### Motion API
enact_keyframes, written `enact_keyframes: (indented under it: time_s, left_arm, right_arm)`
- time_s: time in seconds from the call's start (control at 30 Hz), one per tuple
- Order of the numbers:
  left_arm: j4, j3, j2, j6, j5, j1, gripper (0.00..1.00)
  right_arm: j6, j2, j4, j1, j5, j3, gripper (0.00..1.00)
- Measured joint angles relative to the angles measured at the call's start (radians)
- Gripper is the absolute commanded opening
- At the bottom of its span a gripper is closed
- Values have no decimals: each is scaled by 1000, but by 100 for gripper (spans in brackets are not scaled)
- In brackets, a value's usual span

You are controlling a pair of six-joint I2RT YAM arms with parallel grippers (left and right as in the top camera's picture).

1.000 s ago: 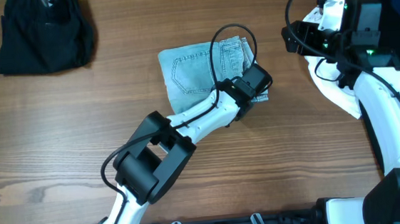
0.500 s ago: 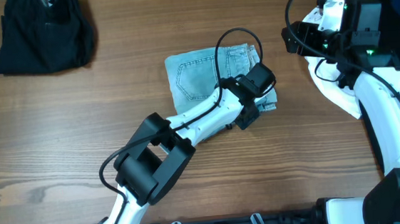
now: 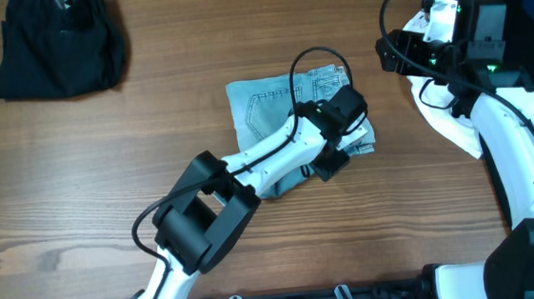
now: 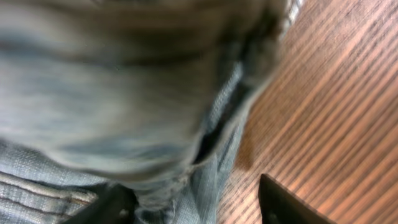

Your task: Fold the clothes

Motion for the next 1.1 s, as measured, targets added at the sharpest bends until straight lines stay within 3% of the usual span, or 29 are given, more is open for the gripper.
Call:
enact_keyframes:
  time_s: [0.23,0.33,0.57,0.77,0.93,1.1]
  left_arm:
    - [82,15,24,-7,-21,0,9]
    - [89,15,25,-40,-20,5,4]
    - [105,16,30,-142,95,74,4]
    - [84,23,32,-206,117,227,4]
    - [14,5,-29,-219,46,380,4]
    - [-8,-5,-249,-220,-62,492,4]
  right_arm:
    - [0,0,1,0,0,0,78]
    - [0,0,7,0,0,0,78]
    - [0,0,6,0,0,0,78]
    - [0,0,7,0,4,0,79]
    - [0,0,8,0,12,0,79]
    - [0,0,8,0,15,0,79]
